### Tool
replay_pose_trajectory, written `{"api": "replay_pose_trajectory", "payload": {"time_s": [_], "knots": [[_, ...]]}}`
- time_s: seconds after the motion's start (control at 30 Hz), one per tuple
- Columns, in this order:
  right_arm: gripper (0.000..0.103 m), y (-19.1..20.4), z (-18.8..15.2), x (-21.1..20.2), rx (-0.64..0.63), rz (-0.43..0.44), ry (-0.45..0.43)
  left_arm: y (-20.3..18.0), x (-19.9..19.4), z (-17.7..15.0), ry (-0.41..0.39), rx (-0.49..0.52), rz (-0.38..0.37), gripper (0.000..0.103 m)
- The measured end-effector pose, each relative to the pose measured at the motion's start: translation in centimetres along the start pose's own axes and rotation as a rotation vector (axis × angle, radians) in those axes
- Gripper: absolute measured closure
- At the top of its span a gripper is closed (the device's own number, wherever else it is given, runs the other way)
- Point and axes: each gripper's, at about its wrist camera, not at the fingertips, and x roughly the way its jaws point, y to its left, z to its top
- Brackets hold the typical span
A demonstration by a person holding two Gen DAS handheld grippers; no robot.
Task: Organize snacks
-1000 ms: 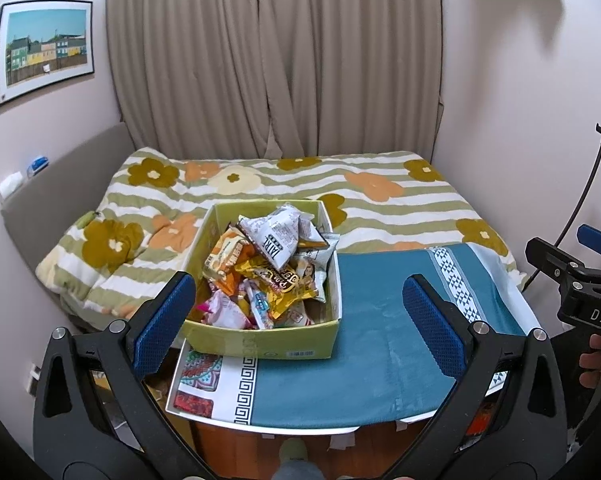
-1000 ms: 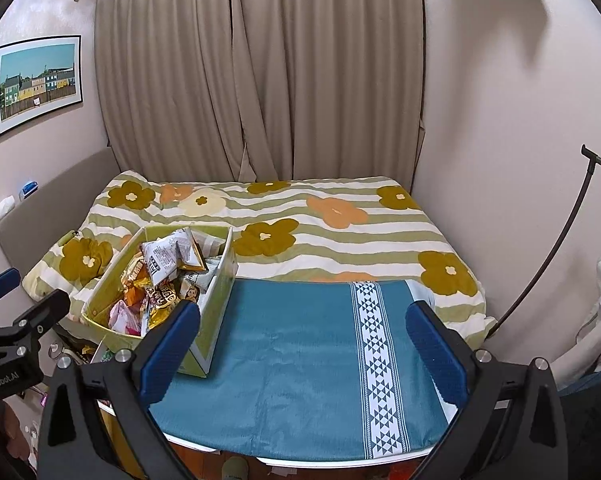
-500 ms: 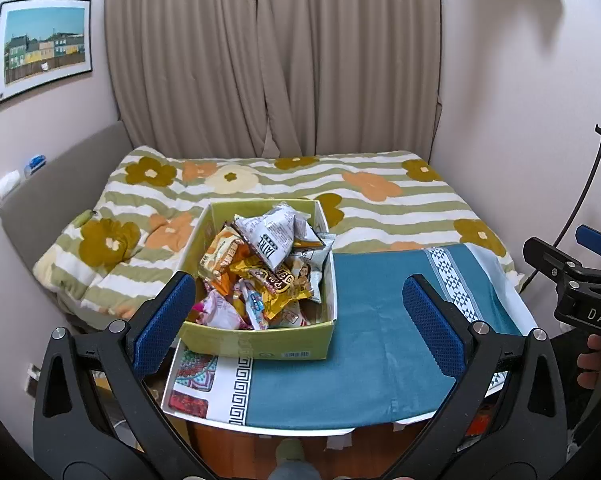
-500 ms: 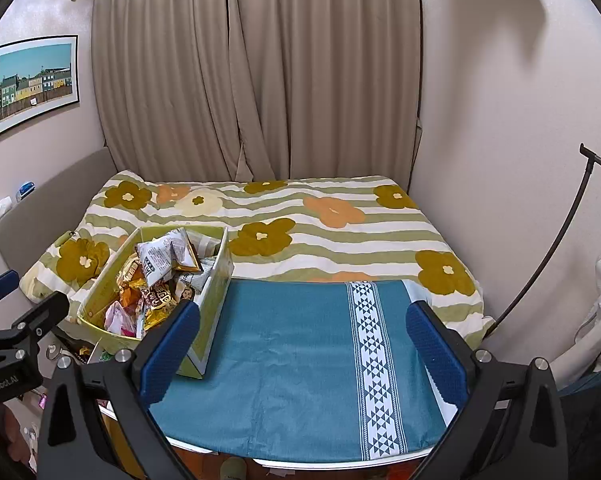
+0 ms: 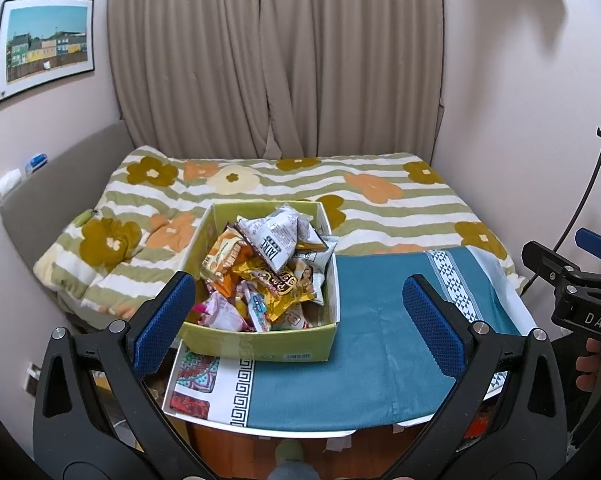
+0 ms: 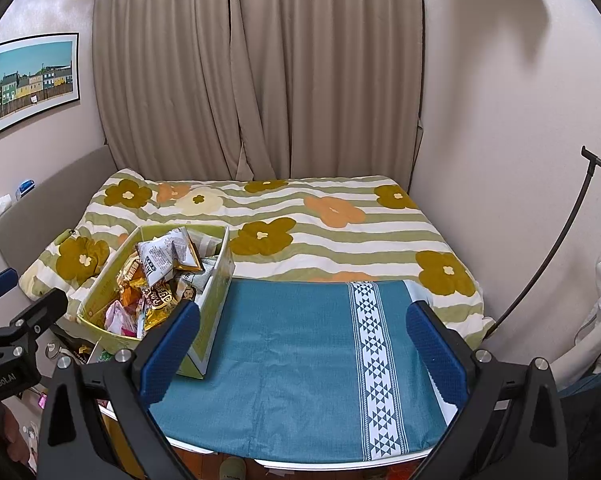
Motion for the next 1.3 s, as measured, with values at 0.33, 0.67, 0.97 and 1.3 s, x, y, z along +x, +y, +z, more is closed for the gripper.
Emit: {"api": "replay_pose_trajectory", "payload": {"time_s": [0.33,0.67,0.97,1.3], "knots": [[0.001,-0.23,0.08,0.06,-0.002,0.002,0.002,0.07,0.14,0.11,-0.001,-0.002,0.003,0.0],[0.001,-0.41,0.13,0.11,-0.001,0.001,-0.001,0.21,0.04,0.15,-0.004,-0.007,0.007,0.0],[0.001,-0.46,0.18,0.23,-0.002,0.002,0.0,0.44,-0.27,-0.08,-0.018,-0.024,0.023,0.0],[0.001,-0.42,0.14,0.41,-0.002,0.002,0.008,0.51,0.07,-0.72,-0.008,-0.005,0.061,0.0]]}}
